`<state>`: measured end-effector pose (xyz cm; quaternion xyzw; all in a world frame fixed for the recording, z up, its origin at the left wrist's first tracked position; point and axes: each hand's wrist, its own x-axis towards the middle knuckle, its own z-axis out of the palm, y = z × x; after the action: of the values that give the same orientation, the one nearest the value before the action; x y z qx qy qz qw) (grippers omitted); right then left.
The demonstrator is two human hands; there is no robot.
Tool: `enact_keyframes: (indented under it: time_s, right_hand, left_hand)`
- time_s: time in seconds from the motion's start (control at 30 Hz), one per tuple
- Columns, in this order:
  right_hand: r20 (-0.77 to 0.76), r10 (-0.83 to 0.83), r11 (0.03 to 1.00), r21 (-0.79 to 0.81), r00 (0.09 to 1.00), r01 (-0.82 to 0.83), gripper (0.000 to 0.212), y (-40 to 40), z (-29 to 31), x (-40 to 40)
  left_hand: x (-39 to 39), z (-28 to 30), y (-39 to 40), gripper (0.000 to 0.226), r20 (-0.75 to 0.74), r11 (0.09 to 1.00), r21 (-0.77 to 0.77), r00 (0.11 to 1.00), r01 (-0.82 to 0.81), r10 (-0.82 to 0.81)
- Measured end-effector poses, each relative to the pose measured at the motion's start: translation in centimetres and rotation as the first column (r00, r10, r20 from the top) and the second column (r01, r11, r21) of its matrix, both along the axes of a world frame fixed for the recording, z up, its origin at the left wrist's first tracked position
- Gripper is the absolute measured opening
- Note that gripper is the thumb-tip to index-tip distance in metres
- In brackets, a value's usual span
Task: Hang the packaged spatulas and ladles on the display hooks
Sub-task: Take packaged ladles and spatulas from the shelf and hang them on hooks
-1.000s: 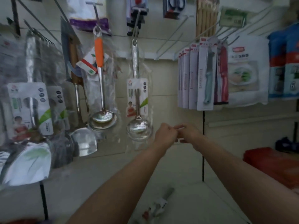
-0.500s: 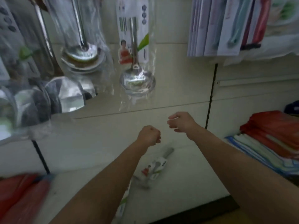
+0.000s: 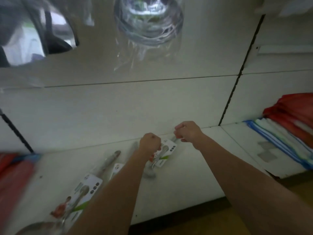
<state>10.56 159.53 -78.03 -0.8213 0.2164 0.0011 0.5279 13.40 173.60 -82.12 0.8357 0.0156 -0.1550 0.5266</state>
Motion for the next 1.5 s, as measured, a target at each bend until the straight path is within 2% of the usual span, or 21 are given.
enact_keyframes:
  time_s: [0.17,0.23,0.3,0.37,0.43,0.57,0.63,0.73,0.8,0.87,0.93,1.03,1.13,1.2,1.3,1.37,1.43,1.5]
  right_hand:
    - [-0.078,-0.015,0.999,0.050,0.997,0.019,0.011,-0.1,-3.3,1.5]
    - [-0.110,-0.022,1.000,0.005,0.994,0.023,0.009,-0.6,-4.8,2.5]
    - [-0.168,-0.083,0.995,-0.062,0.982,0.074,0.029,-1.2,-6.6,3.0]
    - [-0.262,-0.160,0.987,-0.030,0.952,0.158,0.045,-1.3,-8.2,2.9]
    - [-0.317,-0.176,0.981,0.021,0.932,0.192,0.056,-1.1,-9.5,2.9]
    - [-0.307,-0.237,0.957,0.089,0.922,0.276,0.067,-0.8,-11.0,3.6]
    - [-0.292,-0.231,0.956,0.109,0.928,0.272,0.075,-0.7,-11.5,3.9]
    - [-0.297,-0.130,0.991,-0.072,0.946,0.113,0.084,-0.9,-12.1,3.6]
    - [-0.330,-0.060,0.983,-0.183,0.942,-0.002,0.082,-1.4,-12.1,2.9]
    - [-0.324,-0.018,0.988,-0.151,0.946,-0.033,0.077,-1.8,-12.0,2.4]
    - [-0.335,0.012,0.999,-0.045,0.942,-0.029,0.071,-1.9,-11.9,2.0]
    - [-0.385,0.100,0.993,0.090,0.918,-0.071,0.054,-1.5,-11.8,1.8]
    - [-0.379,0.142,0.989,0.082,0.914,-0.120,0.024,-0.8,-11.0,1.7]
    - [-0.369,0.149,0.989,0.043,0.917,-0.144,0.026,-0.7,-10.5,1.6]
    - [-0.326,0.145,0.977,-0.100,0.934,-0.186,0.032,-0.8,-10.3,2.0]
    - [-0.268,0.091,0.973,-0.182,0.959,-0.143,0.049,-0.7,-10.4,2.3]
    - [-0.226,-0.028,0.997,-0.075,0.974,0.011,0.082,-0.6,-10.2,2.3]
    - [-0.198,-0.075,0.993,0.070,0.977,0.090,0.102,-0.3,-9.5,1.9]
  left_hand:
    - [1.1,-2.6,-1.3,0.029,0.030,0.998,0.037,0.998,-0.053,0.052]
    - [1.8,-3.5,-1.5,0.021,0.002,0.998,0.006,0.998,-0.068,0.068]
    - [2.3,-4.5,-1.4,0.021,-0.050,0.997,-0.012,0.996,-0.078,0.078]
    - [2.5,-5.1,-1.3,0.037,-0.087,0.999,0.022,0.995,-0.046,0.048]
    - [2.7,-5.7,-1.3,0.045,-0.100,0.996,0.087,0.995,0.022,-0.014]
    - [3.0,-6.9,-1.5,0.059,-0.105,0.978,0.189,0.992,0.090,-0.071]
    - [3.2,-7.4,-1.3,0.067,-0.120,0.968,0.229,0.990,0.104,-0.078]
    - [3.4,-7.9,-0.9,0.060,-0.195,0.965,0.223,0.976,0.139,-0.096]
    - [3.4,-8.0,-0.7,0.037,-0.217,0.953,0.252,0.969,0.169,-0.115]
    - [3.2,-8.0,-0.6,0.034,-0.229,0.933,0.297,0.964,0.203,-0.137]
    - [3.2,-8.2,-0.9,0.046,-0.211,0.928,0.319,0.969,0.190,-0.126]
    - [3.3,-8.4,-1.7,0.070,-0.170,0.979,0.199,0.985,0.042,-0.008]
    - [3.4,-8.7,-2.1,0.082,-0.131,0.998,0.055,0.991,-0.034,0.041]
    - [3.4,-8.8,-1.9,0.088,-0.067,1.000,-0.027,0.998,0.005,-0.007]
    - [3.8,-9.3,-1.9,0.092,0.014,0.988,-0.069,0.990,0.139,-0.138]
    - [3.6,-8.7,-2.0,0.089,0.048,0.983,-0.050,0.983,0.178,-0.176]
    - [3.2,-7.8,-2.2,0.080,0.085,0.978,-0.047,0.977,0.202,-0.198]
    - [2.6,-6.9,-2.5,0.067,0.079,0.975,-0.047,0.974,0.218,-0.214]
